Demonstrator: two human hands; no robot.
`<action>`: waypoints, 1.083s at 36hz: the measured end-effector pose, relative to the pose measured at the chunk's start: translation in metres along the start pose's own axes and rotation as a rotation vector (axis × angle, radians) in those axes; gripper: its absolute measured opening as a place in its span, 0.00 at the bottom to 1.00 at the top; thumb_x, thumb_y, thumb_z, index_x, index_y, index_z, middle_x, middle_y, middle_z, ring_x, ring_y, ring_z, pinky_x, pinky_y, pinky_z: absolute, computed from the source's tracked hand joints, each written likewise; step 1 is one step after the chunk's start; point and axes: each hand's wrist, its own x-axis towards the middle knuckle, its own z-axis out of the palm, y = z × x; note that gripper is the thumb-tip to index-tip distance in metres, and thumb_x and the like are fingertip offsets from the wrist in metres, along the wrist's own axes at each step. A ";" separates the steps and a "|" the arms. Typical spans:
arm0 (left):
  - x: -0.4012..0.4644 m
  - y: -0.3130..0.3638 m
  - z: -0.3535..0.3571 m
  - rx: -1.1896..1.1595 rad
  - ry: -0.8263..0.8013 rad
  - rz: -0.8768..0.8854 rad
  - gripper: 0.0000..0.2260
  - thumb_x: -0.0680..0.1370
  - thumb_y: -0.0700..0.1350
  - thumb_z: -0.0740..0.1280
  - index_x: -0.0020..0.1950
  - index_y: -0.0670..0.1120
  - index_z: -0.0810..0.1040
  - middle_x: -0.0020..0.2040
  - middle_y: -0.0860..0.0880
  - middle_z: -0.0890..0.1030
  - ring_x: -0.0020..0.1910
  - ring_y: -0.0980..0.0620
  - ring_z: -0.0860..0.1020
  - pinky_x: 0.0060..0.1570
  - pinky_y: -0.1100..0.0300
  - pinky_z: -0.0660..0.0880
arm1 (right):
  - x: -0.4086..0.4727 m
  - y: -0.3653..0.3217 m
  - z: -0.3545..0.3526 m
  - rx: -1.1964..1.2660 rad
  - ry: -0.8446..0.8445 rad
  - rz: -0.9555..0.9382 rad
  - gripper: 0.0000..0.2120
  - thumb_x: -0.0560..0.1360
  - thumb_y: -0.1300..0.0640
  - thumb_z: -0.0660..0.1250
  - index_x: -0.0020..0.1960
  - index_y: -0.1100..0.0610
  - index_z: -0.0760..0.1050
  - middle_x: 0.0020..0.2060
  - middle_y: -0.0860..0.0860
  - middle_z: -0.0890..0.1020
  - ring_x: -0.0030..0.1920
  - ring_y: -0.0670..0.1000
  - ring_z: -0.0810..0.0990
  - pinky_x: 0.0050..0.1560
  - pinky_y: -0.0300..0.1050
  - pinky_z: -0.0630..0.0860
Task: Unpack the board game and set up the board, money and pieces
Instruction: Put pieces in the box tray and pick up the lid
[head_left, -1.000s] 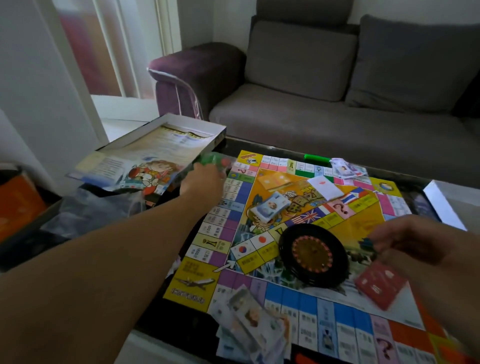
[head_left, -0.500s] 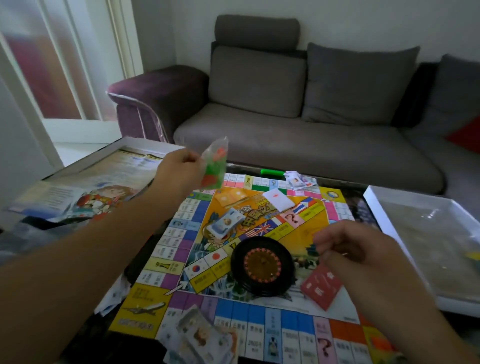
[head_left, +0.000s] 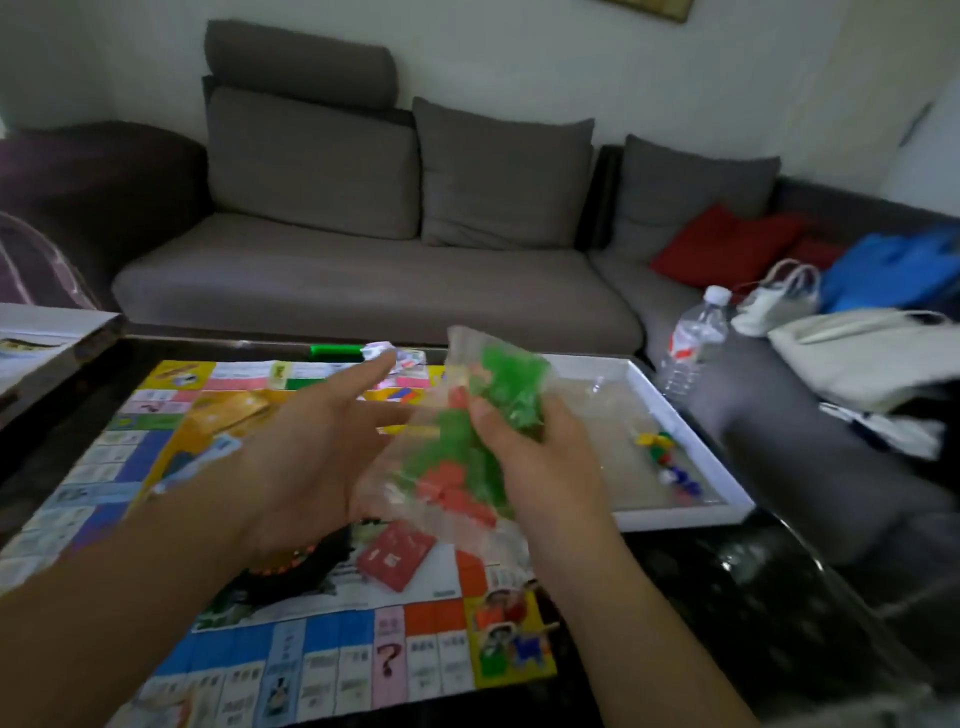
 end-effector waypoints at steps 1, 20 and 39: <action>0.006 -0.001 0.011 0.070 -0.011 -0.017 0.28 0.76 0.60 0.69 0.66 0.40 0.83 0.62 0.36 0.83 0.63 0.34 0.81 0.65 0.36 0.77 | -0.001 0.000 -0.009 -0.115 0.018 -0.045 0.08 0.77 0.47 0.76 0.54 0.46 0.80 0.42 0.38 0.85 0.40 0.29 0.81 0.40 0.25 0.74; 0.095 -0.031 0.113 0.502 0.120 0.043 0.07 0.80 0.34 0.67 0.53 0.43 0.70 0.50 0.44 0.68 0.45 0.42 0.72 0.51 0.51 0.78 | 0.077 0.043 -0.148 -0.455 0.173 0.048 0.16 0.77 0.64 0.67 0.58 0.46 0.80 0.50 0.46 0.86 0.49 0.50 0.86 0.54 0.49 0.83; 0.078 -0.025 0.060 0.631 0.324 0.120 0.04 0.80 0.39 0.70 0.52 0.45 0.85 0.49 0.46 0.87 0.46 0.51 0.87 0.51 0.52 0.85 | 0.088 0.088 -0.140 -1.125 -0.053 0.009 0.18 0.77 0.62 0.65 0.61 0.49 0.85 0.66 0.53 0.82 0.62 0.55 0.80 0.63 0.44 0.75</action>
